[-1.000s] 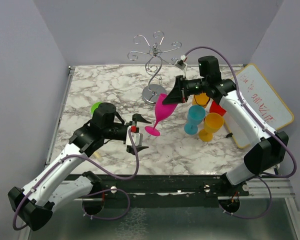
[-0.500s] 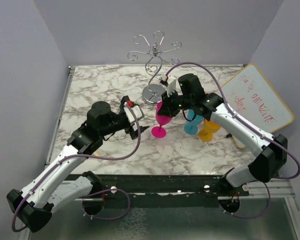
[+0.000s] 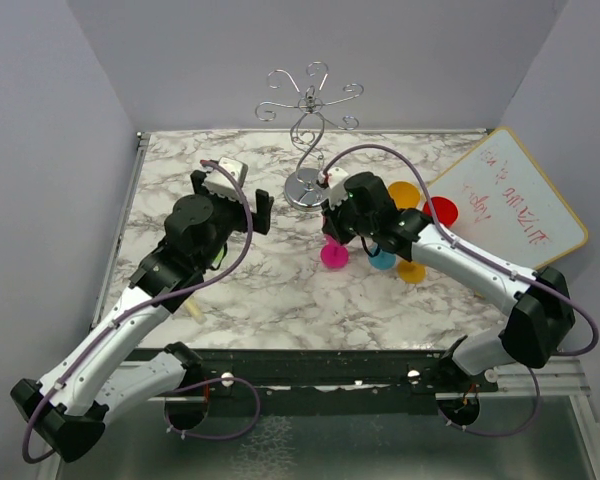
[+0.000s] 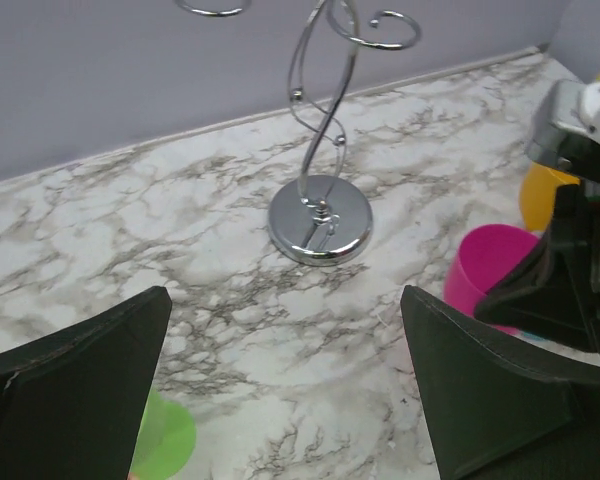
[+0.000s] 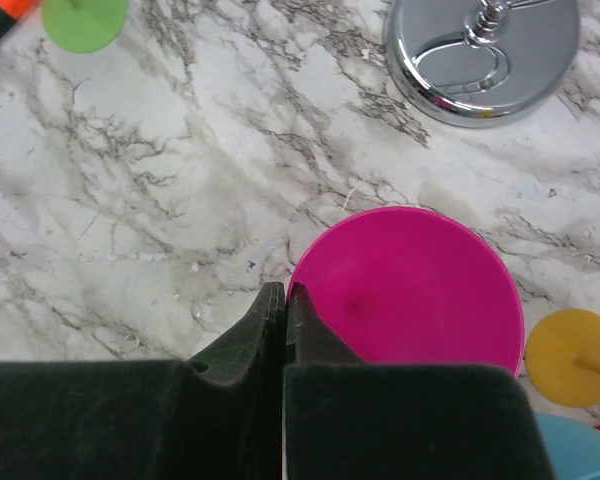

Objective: Take the wine glass off the wine glass rack
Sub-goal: Place the wine glass at the center of the board, then reset both arms

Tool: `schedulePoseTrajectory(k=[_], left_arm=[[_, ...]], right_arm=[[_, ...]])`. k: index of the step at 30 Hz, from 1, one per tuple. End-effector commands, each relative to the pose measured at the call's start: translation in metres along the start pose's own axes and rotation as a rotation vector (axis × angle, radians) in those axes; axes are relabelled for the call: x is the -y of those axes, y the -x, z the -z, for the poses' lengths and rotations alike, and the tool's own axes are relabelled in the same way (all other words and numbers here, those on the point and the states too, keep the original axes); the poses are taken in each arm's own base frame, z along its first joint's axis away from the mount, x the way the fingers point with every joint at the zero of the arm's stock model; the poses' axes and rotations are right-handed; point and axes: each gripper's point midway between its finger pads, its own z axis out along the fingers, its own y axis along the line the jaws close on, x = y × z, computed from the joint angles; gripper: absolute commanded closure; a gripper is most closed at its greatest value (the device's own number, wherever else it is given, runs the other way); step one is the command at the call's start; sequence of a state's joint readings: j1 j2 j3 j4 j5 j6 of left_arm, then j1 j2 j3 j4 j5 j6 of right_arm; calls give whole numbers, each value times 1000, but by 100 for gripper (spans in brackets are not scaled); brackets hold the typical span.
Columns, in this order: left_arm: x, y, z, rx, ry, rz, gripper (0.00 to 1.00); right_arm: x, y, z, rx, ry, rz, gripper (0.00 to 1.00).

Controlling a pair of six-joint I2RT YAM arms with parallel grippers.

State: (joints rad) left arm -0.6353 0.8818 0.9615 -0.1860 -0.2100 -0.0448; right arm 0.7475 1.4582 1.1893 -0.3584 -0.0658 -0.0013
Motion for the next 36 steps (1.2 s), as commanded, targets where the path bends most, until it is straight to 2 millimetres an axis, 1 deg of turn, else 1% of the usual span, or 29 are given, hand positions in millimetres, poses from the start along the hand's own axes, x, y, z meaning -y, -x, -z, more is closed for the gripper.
schedulePoseTrajectory(k=[1,3,7,8,10,11,13,16,17,19,22,24,26,28,30,31,33,35,36], left_arm=[[-54,3,6,-43,272,-12,1],[-63,2,4,-75,269,2,1],[-74,-6,-3,-120,232,92,1],[-74,-8,-5,-130,218,103,1],[-74,-13,-9,-152,198,125,1],[-73,-13,-10,-156,193,137,1],[-73,-12,-12,-159,183,148,1],[-77,-8,-13,-150,191,157,1],[-78,-7,-13,-150,193,158,1],[-81,-4,-13,-149,201,163,1],[-86,0,-14,-145,214,174,1],[-82,1,-16,-142,186,175,1],[-77,2,-18,-139,156,181,1],[-78,2,-18,-141,160,193,1],[-84,0,-18,-153,178,201,1],[-89,-2,-18,-163,200,209,1],[-105,-6,-14,-178,251,238,1],[-117,-9,-8,-186,287,261,1],[-123,-9,-5,-188,307,270,1]], right_arm=[[13,6,-3,71,-98,-26,96],[13,-2,-7,69,-99,-38,95],[6,-7,-6,75,-62,-14,88],[6,-6,-5,77,-61,-11,83],[0,-4,-1,76,-21,0,72],[-3,-2,1,76,-8,1,68],[-4,4,6,87,-1,2,62],[-6,14,16,108,6,4,49],[-7,19,20,118,7,4,47],[-3,33,31,157,-18,5,43],[1,51,50,221,-47,0,30],[2,63,62,262,-51,45,29],[14,76,76,308,-126,24,20],[28,86,87,357,-207,6,14],[48,89,95,379,-315,-15,11],[62,87,97,372,-370,-20,10],[100,77,101,341,-493,-79,9],[147,62,106,316,-524,-253,9],[167,55,110,310,-520,-339,9]])
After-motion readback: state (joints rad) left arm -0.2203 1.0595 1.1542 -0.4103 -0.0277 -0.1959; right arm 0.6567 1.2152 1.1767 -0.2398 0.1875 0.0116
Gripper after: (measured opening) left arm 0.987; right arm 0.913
